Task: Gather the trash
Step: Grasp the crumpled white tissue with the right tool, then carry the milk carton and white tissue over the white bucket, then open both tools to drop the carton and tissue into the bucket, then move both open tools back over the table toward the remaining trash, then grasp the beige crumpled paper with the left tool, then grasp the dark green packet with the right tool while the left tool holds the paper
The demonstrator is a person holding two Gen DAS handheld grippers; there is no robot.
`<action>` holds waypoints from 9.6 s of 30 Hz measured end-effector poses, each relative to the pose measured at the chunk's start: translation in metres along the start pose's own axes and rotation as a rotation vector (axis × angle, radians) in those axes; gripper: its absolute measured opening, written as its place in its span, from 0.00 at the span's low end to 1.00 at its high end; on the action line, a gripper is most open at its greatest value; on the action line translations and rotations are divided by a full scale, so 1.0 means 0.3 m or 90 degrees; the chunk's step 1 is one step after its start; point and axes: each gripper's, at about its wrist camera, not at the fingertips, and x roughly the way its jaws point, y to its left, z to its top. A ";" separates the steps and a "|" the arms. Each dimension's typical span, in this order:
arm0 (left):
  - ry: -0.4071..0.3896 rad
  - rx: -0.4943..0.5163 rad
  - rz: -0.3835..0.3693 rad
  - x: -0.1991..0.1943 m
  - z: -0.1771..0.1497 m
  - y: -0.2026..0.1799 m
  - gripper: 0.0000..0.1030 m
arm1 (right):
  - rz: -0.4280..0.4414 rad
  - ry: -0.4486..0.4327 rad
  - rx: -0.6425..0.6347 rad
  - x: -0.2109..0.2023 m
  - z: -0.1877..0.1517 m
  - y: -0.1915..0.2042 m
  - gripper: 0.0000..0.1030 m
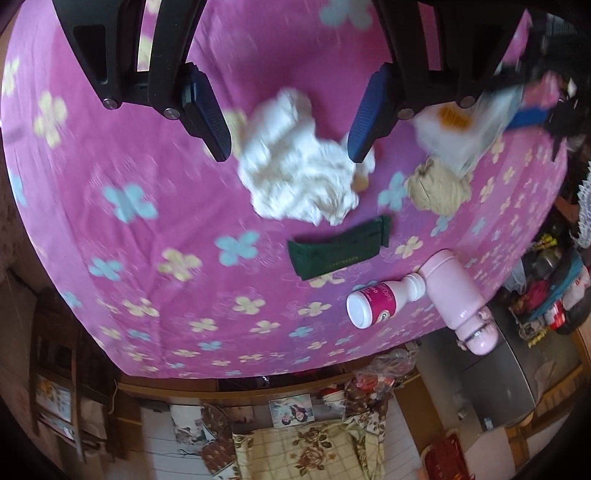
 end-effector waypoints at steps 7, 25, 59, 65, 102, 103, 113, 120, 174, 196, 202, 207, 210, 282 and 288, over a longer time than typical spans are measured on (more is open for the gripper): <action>0.008 -0.019 -0.030 0.030 0.001 0.004 0.51 | -0.020 -0.014 -0.024 0.031 -0.010 0.032 0.32; -0.026 -0.027 -0.031 0.001 -0.049 -0.099 0.43 | 0.036 -0.017 0.019 -0.275 -0.252 -0.045 0.27; -0.083 0.027 -0.065 -0.114 -0.107 -0.430 0.43 | -0.009 -0.111 0.030 -0.590 -0.426 -0.114 0.26; -0.088 0.056 -0.075 -0.127 -0.094 -0.538 0.43 | -0.030 -0.133 0.062 -0.690 -0.475 -0.200 0.26; -0.037 0.199 -0.165 0.032 0.002 -1.191 0.43 | -0.170 -0.127 0.295 -0.823 -0.709 -0.839 0.26; -0.035 0.201 -0.167 0.040 0.005 -1.203 0.43 | -0.171 -0.126 0.298 -0.818 -0.710 -0.849 0.26; -0.017 0.194 -0.185 0.116 0.026 -1.258 0.42 | -0.174 -0.136 0.348 -0.780 -0.729 -0.925 0.29; -0.011 0.179 -0.214 0.146 0.050 -1.268 0.41 | -0.173 -0.129 0.395 -0.733 -0.745 -0.962 0.34; -0.088 0.084 -0.106 0.024 0.009 -0.798 0.57 | -0.205 -0.141 0.209 -0.729 -0.603 -0.609 0.69; -0.105 -0.082 -0.009 0.001 0.028 -0.141 0.67 | -0.112 -0.078 0.067 -0.429 -0.360 -0.131 0.69; -0.104 -0.112 0.029 0.059 0.101 -0.006 0.72 | -0.076 -0.047 0.055 -0.317 -0.302 -0.077 0.69; -0.098 -0.119 0.051 0.133 0.163 0.047 0.72 | -0.064 -0.032 0.045 -0.246 -0.248 -0.057 0.69; -0.087 -0.118 0.038 0.184 0.183 0.063 0.72 | -0.055 -0.027 0.042 -0.219 -0.229 -0.052 0.69; -0.077 -0.098 -0.018 0.105 0.157 0.062 0.34 | -0.011 -0.005 0.075 0.059 0.071 -0.006 0.31; -0.073 -0.086 -0.034 0.081 0.105 -0.032 0.34 | 0.014 -0.029 0.081 -0.110 -0.043 -0.040 0.31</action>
